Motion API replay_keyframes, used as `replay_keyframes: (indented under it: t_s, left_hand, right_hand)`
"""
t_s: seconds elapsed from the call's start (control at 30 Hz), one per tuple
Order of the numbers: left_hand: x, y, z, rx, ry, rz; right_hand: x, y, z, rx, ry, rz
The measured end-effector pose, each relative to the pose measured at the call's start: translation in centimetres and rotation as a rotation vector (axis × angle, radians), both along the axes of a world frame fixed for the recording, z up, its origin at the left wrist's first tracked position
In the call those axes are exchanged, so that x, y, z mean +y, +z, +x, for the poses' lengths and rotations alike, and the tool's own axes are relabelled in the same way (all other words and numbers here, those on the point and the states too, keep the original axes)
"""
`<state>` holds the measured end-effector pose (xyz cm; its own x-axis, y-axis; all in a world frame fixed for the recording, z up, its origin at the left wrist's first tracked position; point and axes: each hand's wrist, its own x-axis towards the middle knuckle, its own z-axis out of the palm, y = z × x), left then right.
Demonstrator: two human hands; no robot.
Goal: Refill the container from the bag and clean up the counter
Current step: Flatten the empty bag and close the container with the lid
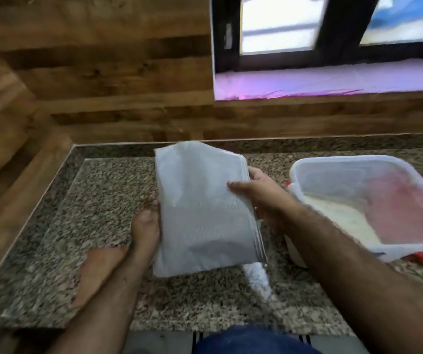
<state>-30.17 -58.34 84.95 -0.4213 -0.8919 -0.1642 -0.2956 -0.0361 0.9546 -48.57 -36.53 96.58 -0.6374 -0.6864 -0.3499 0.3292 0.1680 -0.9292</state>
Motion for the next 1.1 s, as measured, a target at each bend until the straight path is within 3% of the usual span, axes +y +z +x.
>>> replay_keyframes:
  t_s: [0.13,0.4,0.43,0.5,0.6,0.7,0.77,0.9,1.1]
  left_hand:
    - [-0.8,-3.9,3.3,-0.307,-0.198,-0.161]
    - [0.4,-7.3,5.1,-0.537,-0.534,-0.147]
    - [0.3,-7.5,5.3,-0.546,-0.541,-0.109]
    - [0.1,-7.9,5.5,-0.565,-0.491,-0.145]
    - [0.6,-6.6,5.3,-0.455,-0.358,-0.44]
    - [0.9,-5.2,3.3,-0.327,-0.612,-0.66]
    - [0.5,-5.2,1.4,-0.398,-0.831,-0.792]
    - [-1.6,-6.6,-1.7,-0.667,-0.99,-0.847]
    - [-3.9,-9.5,-2.8,-0.791,-1.1,-0.983]
  right_hand:
    - [-0.6,-5.5,1.9,-0.077,-0.082,0.117]
    - [0.9,-10.7,3.4,-0.011,-0.23,0.382]
    - [0.9,-11.3,3.5,0.049,-0.244,0.456]
    - [0.9,-12.7,3.9,0.358,-0.233,0.654]
    - [0.6,-14.2,6.5,0.887,-0.084,0.719]
    - [-0.8,-15.4,9.0,1.235,0.335,0.586]
    - [-2.0,-16.6,10.1,1.357,0.593,0.56]
    - [-3.6,-18.7,10.5,1.207,0.742,0.711]
    - [-3.6,-20.8,9.9,1.16,0.811,0.743]
